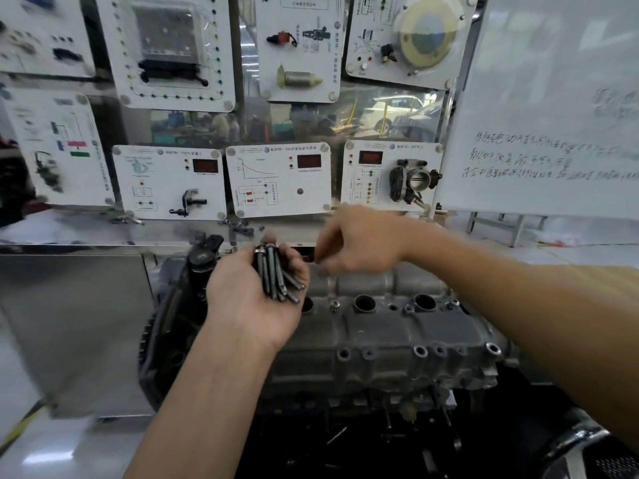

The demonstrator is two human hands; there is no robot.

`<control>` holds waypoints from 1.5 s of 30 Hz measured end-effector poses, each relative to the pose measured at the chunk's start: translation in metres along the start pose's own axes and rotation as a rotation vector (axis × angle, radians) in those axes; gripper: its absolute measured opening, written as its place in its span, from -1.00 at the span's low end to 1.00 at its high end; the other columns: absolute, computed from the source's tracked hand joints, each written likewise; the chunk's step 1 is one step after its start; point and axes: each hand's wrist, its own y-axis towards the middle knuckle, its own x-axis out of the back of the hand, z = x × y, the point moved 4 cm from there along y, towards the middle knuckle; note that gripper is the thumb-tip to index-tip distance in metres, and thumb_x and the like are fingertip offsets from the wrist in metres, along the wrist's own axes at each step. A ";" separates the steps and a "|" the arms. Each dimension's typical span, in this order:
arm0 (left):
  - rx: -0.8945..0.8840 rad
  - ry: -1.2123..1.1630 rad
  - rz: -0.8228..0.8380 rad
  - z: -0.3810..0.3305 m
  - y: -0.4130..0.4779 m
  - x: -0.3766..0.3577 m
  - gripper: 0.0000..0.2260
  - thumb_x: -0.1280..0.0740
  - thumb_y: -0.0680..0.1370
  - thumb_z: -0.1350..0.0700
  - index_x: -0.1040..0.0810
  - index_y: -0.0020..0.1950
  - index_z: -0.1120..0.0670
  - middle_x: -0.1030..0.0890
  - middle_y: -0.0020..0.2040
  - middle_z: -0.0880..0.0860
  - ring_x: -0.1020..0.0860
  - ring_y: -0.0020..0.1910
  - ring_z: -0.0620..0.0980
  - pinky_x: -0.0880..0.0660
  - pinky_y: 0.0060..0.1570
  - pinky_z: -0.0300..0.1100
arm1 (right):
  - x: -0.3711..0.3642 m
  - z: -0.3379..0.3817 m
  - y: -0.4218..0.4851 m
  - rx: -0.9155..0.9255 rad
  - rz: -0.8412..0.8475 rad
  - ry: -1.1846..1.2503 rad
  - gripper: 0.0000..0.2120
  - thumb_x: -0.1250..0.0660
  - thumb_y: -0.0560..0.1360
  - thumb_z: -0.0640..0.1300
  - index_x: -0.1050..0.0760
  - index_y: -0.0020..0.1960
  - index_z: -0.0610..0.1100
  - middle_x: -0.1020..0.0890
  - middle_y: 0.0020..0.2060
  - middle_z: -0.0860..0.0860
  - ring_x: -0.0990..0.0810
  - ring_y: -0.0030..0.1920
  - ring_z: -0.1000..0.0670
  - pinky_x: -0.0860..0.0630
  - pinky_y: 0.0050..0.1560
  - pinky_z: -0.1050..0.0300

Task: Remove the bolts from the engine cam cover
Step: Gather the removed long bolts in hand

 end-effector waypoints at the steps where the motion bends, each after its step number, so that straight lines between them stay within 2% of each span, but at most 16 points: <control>1: 0.004 0.008 -0.005 0.000 0.000 0.003 -0.71 -0.03 0.68 0.10 -0.50 -0.05 0.12 -0.51 -0.28 0.07 -0.47 -0.34 -0.06 -0.42 -0.36 -0.26 | -0.015 -0.005 -0.001 -0.026 0.117 -0.107 -0.84 -0.44 0.49 -0.04 -0.69 -0.03 -0.11 -0.70 -0.18 0.06 -0.64 -0.19 0.08 -0.59 -0.03 0.09; 3: 0.014 0.018 -0.008 0.002 0.000 0.008 -0.70 -0.04 0.68 0.08 -0.52 -0.05 0.13 -0.52 -0.26 0.08 -0.48 -0.33 -0.05 -0.43 -0.37 -0.25 | -0.033 -0.010 -0.003 -0.060 0.201 -0.153 -0.82 -0.45 0.46 -0.02 -0.63 -0.21 -0.13 -0.67 -0.33 0.00 -0.64 -0.28 -0.03 -0.62 -0.12 0.00; 6: 0.013 0.027 -0.016 0.004 0.002 0.008 -0.70 -0.07 0.68 0.07 -0.53 -0.07 0.13 -0.52 -0.29 0.09 -0.48 -0.35 -0.04 -0.45 -0.42 -0.26 | -0.042 -0.007 0.001 -0.050 0.181 -0.240 -0.68 -0.44 0.44 -0.06 -0.40 -0.39 -0.09 -0.50 -0.50 0.00 -0.52 -0.43 -0.08 -0.52 -0.35 0.07; 8: 0.012 0.030 -0.013 0.005 0.001 0.006 -0.71 -0.07 0.68 0.07 -0.53 -0.05 0.14 -0.52 -0.31 0.09 -0.48 -0.37 -0.03 -0.44 -0.42 -0.24 | -0.043 0.002 0.003 0.000 0.215 -0.349 -0.69 -0.41 0.45 -0.11 -0.38 -0.40 -0.11 -0.45 -0.49 -0.01 -0.47 -0.41 -0.08 -0.44 -0.36 0.11; 10: 0.015 0.033 -0.004 0.005 -0.001 0.006 -0.71 -0.07 0.68 0.07 -0.53 -0.06 0.14 -0.52 -0.32 0.09 -0.47 -0.38 -0.03 -0.43 -0.38 -0.24 | -0.025 0.007 0.000 0.033 0.198 -0.352 -0.80 -0.40 0.47 -0.15 -0.52 -0.32 -0.14 -0.48 -0.47 0.06 -0.49 -0.40 0.01 -0.43 -0.32 0.19; 13: 0.027 0.039 0.015 0.004 0.001 0.009 -0.69 -0.07 0.67 0.07 -0.53 -0.09 0.14 -0.52 -0.29 0.09 -0.47 -0.36 -0.02 -0.43 -0.37 -0.24 | 0.045 0.014 -0.010 0.127 -0.036 -0.088 -0.88 -0.42 0.52 -0.08 -0.69 -0.09 -0.11 -0.64 -0.37 0.12 -0.58 -0.37 0.20 -0.49 -0.26 0.33; 16: 0.080 0.057 0.044 0.012 0.000 0.002 -0.72 -0.08 0.66 0.09 -0.53 -0.05 0.16 -0.51 -0.27 0.11 -0.47 -0.36 -0.02 -0.44 -0.33 -0.25 | 0.075 0.032 -0.018 0.259 -0.042 0.194 -0.85 -0.42 0.53 -0.08 -0.70 -0.07 -0.15 -0.71 -0.32 0.04 -0.64 -0.38 0.13 -0.55 -0.30 0.33; 19: 0.141 0.066 0.099 0.027 -0.002 -0.010 -0.68 -0.07 0.65 0.11 -0.56 -0.12 0.17 -0.51 -0.31 0.09 -0.45 -0.38 -0.04 -0.42 -0.36 -0.27 | 0.043 0.044 -0.006 0.211 -0.024 0.049 -0.82 -0.40 0.55 -0.09 -0.71 -0.09 -0.18 -0.71 -0.33 0.00 -0.61 -0.36 0.15 -0.51 -0.29 0.32; 22: 0.146 0.027 0.090 0.036 0.003 -0.011 -0.64 -0.03 0.65 0.13 -0.56 -0.18 0.12 -0.56 -0.30 0.07 -0.44 -0.39 -0.05 -0.40 -0.44 -0.28 | 0.018 0.039 0.000 0.181 -0.129 -0.106 -0.79 -0.41 0.53 -0.03 -0.71 -0.07 -0.16 -0.70 -0.26 0.02 -0.61 -0.24 0.08 -0.53 -0.10 0.15; 25: 0.193 0.001 0.087 0.045 0.006 -0.008 -0.69 -0.03 0.66 0.11 -0.52 -0.12 0.11 -0.54 -0.31 0.05 -0.43 -0.39 -0.08 -0.39 -0.45 -0.30 | 0.019 0.022 -0.015 0.182 -0.297 0.003 -0.77 -0.47 0.47 0.04 -0.71 -0.15 -0.13 -0.56 -0.44 0.18 -0.50 -0.41 0.19 -0.38 -0.34 0.38; 28: 0.234 -0.007 0.075 0.053 0.008 -0.010 -0.70 -0.07 0.66 0.10 -0.53 -0.11 0.16 -0.50 -0.30 0.10 -0.42 -0.39 -0.07 -0.43 -0.48 -0.31 | 0.037 -0.023 -0.036 0.037 -0.413 0.134 -0.78 -0.47 0.47 0.03 -0.67 -0.26 -0.09 -0.56 -0.50 0.17 -0.48 -0.50 0.23 -0.35 -0.43 0.42; 32: 0.245 -0.003 0.080 0.068 0.010 -0.017 -0.69 -0.08 0.66 0.11 -0.54 -0.10 0.18 -0.48 -0.29 0.11 -0.42 -0.39 -0.06 -0.43 -0.48 -0.31 | 0.028 -0.091 -0.070 -0.282 0.068 -0.218 -0.86 -0.47 0.46 0.03 -0.67 -0.06 -0.02 -0.65 -0.21 0.16 -0.61 -0.19 0.18 -0.58 -0.04 0.13; 34: 0.272 -0.001 0.088 0.079 0.011 -0.021 -0.70 -0.09 0.66 0.10 -0.54 -0.11 0.17 -0.49 -0.30 0.10 -0.43 -0.43 -0.05 -0.43 -0.49 -0.31 | 0.010 -0.107 -0.086 -0.343 0.245 -0.255 -0.81 -0.49 0.42 0.06 -0.64 -0.03 -0.01 -0.64 -0.20 0.16 -0.59 -0.18 0.15 -0.58 -0.06 0.12; 41: 0.352 0.042 0.102 0.112 0.014 -0.029 -0.69 -0.10 0.64 0.11 -0.53 -0.19 0.15 -0.46 -0.30 0.07 -0.40 -0.41 -0.08 -0.42 -0.49 -0.33 | -0.010 -0.112 -0.095 -0.304 0.268 -0.510 -0.83 -0.41 0.38 -0.12 -0.47 -0.34 -0.11 -0.51 -0.42 0.00 -0.58 -0.29 -0.11 -0.59 -0.25 0.01; 43: 0.353 0.044 0.091 0.115 0.014 -0.029 -0.67 -0.11 0.65 0.08 -0.54 -0.20 0.16 -0.46 -0.29 0.07 -0.41 -0.41 -0.07 -0.42 -0.48 -0.33 | -0.015 -0.110 -0.094 -0.288 0.281 -0.528 -0.79 -0.36 0.41 -0.18 -0.41 -0.37 -0.14 -0.48 -0.42 -0.06 -0.58 -0.26 -0.19 -0.60 -0.22 -0.05; 45: 0.348 0.045 0.085 0.116 0.013 -0.030 -0.65 -0.10 0.65 0.07 -0.55 -0.20 0.17 -0.47 -0.29 0.07 -0.42 -0.40 -0.07 -0.42 -0.47 -0.33 | -0.006 -0.106 -0.098 -0.259 0.275 -0.497 -0.83 -0.37 0.44 -0.20 -0.48 -0.32 -0.15 -0.55 -0.38 -0.07 -0.61 -0.25 -0.15 -0.61 -0.19 -0.04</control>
